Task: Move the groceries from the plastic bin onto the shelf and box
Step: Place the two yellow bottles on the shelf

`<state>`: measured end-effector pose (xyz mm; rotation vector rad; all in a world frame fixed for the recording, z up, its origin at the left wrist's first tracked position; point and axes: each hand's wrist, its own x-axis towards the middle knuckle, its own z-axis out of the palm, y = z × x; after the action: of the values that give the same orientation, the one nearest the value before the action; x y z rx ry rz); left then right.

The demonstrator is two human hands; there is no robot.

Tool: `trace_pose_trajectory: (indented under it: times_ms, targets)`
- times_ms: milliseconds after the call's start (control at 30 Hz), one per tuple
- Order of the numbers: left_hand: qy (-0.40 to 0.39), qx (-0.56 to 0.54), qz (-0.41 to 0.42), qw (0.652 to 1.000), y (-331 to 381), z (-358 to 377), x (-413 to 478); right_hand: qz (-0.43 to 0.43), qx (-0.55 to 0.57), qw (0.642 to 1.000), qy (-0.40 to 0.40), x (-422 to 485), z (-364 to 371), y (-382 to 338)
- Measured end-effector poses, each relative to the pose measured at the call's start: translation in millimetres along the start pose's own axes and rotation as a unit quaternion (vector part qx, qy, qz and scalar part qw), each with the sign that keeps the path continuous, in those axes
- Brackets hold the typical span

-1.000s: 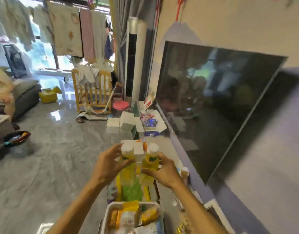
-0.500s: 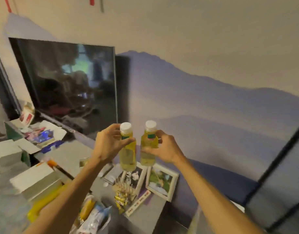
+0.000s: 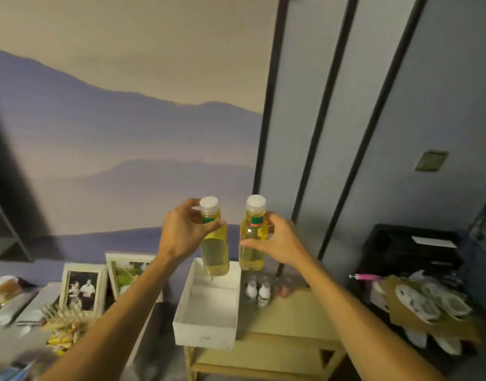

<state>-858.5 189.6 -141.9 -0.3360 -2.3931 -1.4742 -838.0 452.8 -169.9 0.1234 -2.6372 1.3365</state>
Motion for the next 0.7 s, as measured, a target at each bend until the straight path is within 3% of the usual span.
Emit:
trace_pose_trajectory:
  times_ms: [233,700]
  targets:
    - [-0.054,-0.012,-0.027,0.998,33.7,121.1,-31.5,0.06,-0.002,0.998,0.023,-51.5,-74.8,80.1]
    - [-0.175,0.011,-0.095,0.98,-42.4,291.5,-11.1,0.201,0.055,0.977,0.04,-53.7,-67.7,255.6]
